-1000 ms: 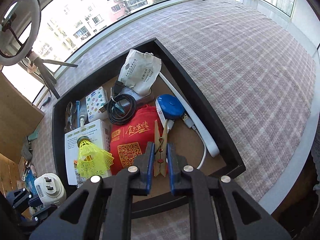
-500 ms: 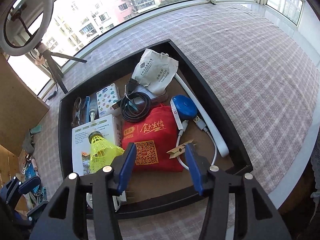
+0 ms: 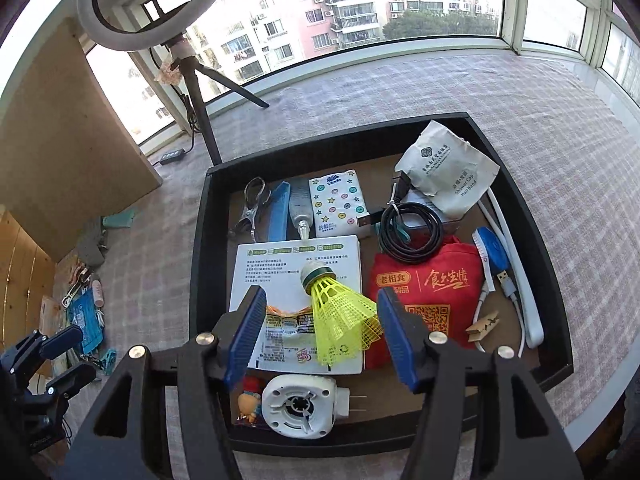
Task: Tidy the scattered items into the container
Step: 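Move both grippers back over the remaining pile of items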
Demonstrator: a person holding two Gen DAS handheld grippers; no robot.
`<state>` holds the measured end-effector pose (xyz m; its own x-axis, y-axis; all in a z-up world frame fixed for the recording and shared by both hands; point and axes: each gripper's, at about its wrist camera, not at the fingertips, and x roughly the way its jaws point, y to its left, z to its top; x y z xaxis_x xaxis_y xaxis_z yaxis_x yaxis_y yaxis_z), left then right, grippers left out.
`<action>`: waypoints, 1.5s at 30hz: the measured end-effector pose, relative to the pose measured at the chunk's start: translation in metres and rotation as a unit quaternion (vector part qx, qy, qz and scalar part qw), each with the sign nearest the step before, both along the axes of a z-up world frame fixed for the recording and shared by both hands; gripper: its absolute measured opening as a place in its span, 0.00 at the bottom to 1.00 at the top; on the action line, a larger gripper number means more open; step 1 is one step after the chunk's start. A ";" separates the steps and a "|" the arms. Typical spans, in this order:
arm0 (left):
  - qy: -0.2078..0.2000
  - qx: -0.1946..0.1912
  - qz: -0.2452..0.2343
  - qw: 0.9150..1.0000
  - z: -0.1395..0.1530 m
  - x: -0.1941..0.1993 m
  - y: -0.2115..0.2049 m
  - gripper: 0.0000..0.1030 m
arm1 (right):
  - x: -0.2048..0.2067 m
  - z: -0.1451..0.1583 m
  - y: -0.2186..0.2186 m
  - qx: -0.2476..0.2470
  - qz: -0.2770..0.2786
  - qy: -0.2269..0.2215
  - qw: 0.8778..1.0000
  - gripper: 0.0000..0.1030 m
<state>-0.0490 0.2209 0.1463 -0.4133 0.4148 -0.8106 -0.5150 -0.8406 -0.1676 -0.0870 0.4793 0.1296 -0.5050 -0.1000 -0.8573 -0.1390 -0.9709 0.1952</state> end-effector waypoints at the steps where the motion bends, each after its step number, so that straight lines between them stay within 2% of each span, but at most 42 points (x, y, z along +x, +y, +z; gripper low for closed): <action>1: 0.001 -0.001 0.012 1.000 -0.001 -0.001 -0.011 0.46 | -0.002 0.001 -0.008 0.004 0.009 0.005 1.000 0.55; 6: 0.002 -0.010 0.079 0.997 -0.008 0.000 -0.067 0.46 | -0.010 0.000 -0.048 0.019 0.058 0.013 0.998 0.56; 10: -0.003 -0.016 0.134 0.991 -0.016 0.001 -0.115 0.46 | -0.018 -0.005 -0.084 0.025 0.107 0.007 0.994 0.56; 19: -0.027 -0.038 0.244 0.969 -0.038 0.004 -0.225 0.46 | -0.037 -0.012 -0.179 0.003 0.205 -0.012 0.979 0.56; 25: -0.040 -0.045 0.286 0.956 -0.050 0.002 -0.273 0.46 | -0.051 -0.011 -0.235 -0.012 0.258 -0.021 0.966 0.56; 28: -0.040 -0.041 0.287 0.956 -0.051 -0.001 -0.279 0.46 | -0.058 -0.013 -0.258 -0.008 0.272 -0.023 0.962 0.56; 35: -0.039 -0.024 0.259 0.965 -0.052 -0.031 -0.269 0.45 | -0.091 -0.020 -0.296 -0.021 0.298 -0.018 0.954 0.56; 38: -0.042 -0.021 0.250 0.967 -0.056 -0.047 -0.267 0.45 | -0.109 -0.027 -0.314 -0.037 0.325 -0.012 0.945 0.56; 45: -0.051 -0.019 0.240 0.969 -0.063 -0.073 -0.267 0.41 | -0.150 -0.043 -0.358 -0.031 0.392 0.012 0.919 0.56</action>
